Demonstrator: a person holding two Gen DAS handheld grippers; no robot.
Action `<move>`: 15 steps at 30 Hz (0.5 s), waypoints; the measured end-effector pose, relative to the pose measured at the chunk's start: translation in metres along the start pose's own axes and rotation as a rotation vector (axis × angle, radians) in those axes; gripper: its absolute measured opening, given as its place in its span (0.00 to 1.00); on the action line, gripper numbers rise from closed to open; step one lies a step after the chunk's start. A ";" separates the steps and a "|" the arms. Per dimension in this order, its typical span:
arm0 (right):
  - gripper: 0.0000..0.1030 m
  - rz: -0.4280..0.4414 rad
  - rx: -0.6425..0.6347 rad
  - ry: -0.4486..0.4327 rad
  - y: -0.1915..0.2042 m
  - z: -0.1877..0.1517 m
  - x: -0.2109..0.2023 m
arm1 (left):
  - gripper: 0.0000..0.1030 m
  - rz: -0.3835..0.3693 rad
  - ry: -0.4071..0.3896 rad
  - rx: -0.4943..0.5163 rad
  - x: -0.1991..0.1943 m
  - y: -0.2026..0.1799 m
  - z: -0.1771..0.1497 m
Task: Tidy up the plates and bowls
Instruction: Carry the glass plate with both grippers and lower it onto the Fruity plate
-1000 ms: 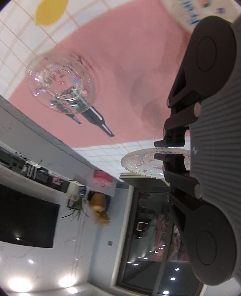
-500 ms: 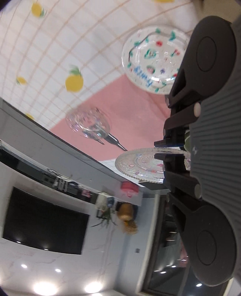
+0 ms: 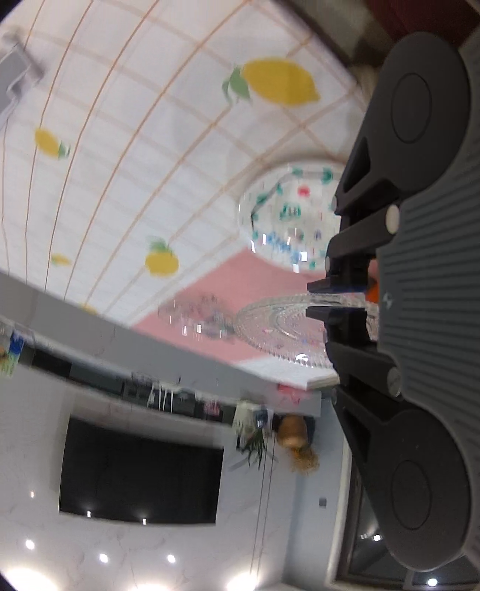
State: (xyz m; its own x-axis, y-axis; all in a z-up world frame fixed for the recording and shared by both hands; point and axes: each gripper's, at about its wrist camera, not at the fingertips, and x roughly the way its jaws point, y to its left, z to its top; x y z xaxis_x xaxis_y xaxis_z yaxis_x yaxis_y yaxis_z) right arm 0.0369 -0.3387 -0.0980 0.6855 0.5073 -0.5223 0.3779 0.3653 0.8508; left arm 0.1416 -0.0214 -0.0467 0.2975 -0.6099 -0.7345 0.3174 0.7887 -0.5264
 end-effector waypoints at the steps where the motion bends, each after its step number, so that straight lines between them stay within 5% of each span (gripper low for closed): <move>1: 0.04 -0.003 0.005 0.005 -0.004 0.000 0.001 | 0.11 0.023 0.009 0.004 0.005 -0.003 -0.002; 15: 0.05 -0.010 0.077 0.071 -0.041 0.018 0.019 | 0.17 0.178 0.099 0.039 0.045 -0.013 -0.005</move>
State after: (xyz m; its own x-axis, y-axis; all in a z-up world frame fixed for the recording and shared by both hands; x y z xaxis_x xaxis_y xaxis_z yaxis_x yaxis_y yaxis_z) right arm 0.0456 -0.3577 -0.1416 0.6366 0.5592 -0.5310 0.4327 0.3110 0.8462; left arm 0.1463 -0.0585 -0.0754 0.2629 -0.4491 -0.8539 0.3028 0.8787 -0.3690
